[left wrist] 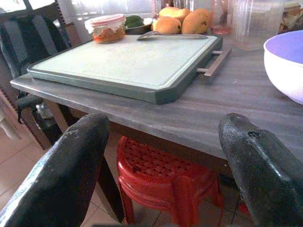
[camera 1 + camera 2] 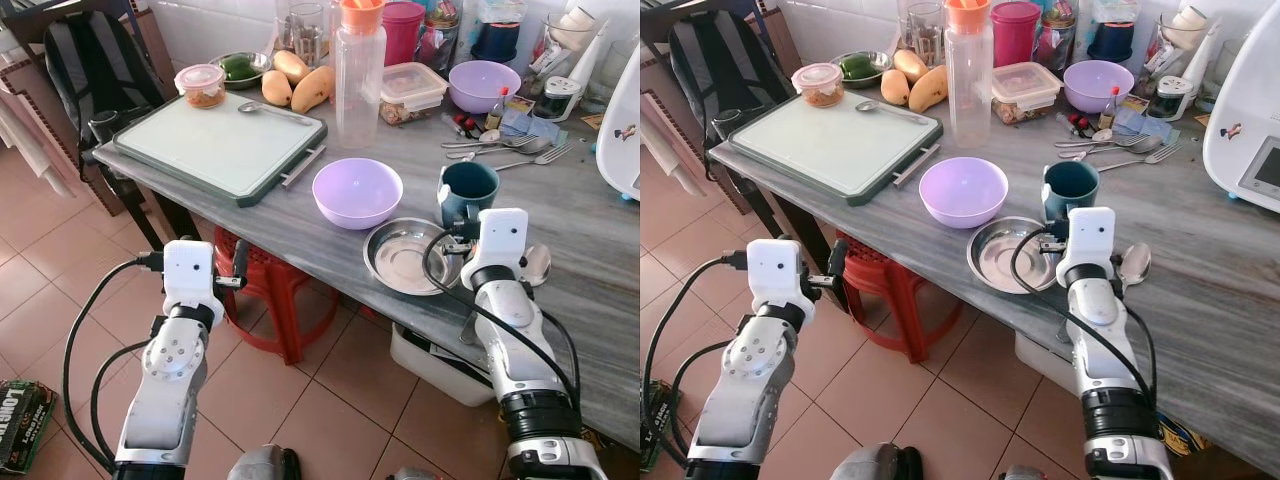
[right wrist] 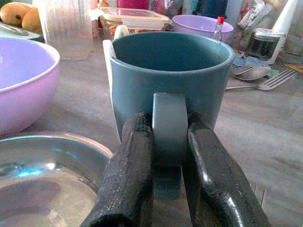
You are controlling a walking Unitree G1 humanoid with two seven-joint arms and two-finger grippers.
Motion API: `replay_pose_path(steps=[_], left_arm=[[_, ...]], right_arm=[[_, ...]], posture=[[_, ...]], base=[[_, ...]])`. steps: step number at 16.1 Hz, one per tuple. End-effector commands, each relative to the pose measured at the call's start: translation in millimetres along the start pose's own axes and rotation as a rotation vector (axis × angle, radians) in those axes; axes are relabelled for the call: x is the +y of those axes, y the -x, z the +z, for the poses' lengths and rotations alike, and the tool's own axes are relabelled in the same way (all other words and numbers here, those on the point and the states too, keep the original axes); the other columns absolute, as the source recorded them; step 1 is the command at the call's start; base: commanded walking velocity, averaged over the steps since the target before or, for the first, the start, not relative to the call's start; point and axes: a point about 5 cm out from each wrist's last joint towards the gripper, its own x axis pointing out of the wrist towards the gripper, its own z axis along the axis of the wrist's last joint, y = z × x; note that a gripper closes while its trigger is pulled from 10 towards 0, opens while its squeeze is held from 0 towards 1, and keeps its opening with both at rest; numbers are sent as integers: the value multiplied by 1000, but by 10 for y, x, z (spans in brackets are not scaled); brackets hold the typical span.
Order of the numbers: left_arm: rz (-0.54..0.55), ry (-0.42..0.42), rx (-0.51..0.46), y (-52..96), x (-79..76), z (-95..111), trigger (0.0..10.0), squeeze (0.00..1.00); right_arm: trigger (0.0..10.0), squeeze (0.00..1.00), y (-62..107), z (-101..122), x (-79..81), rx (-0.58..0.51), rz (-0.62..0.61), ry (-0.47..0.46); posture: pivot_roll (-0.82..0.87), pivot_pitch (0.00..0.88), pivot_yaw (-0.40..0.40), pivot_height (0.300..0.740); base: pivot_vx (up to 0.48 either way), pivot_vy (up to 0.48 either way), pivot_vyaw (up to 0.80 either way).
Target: Setting the table
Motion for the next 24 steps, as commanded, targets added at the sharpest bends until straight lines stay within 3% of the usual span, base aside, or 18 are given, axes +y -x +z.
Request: replay_pose_path(steps=[1, 2, 3, 24], left_arm=[[-2, -11, 9, -13, 22, -4, 10000, 0], [-4, -14, 8, -19, 24, -3, 10000, 0], [-6, -15, 9, -25, 23, -3, 10000, 0], [-17, 1, -1, -90, -42, -4, 10000, 0]], right_arm=[[10000, 0, 11, -33, -7, 21, -14, -17], [10000, 0, 11, -46, -14, 28, -19, -21], [10000, 1000, 12, -49, -22, 28, -23, -25], [10000, 1000, -10, 170, -165, -69, -131, 77]], posture=[[0, 0, 84, 740], [0, 0, 85, 740], [1, 0, 85, 740], [-16, 0, 74, 740]], base=[[0, 0, 0], [0, 0, 0], [0, 0, 0], [0, 0, 0]])
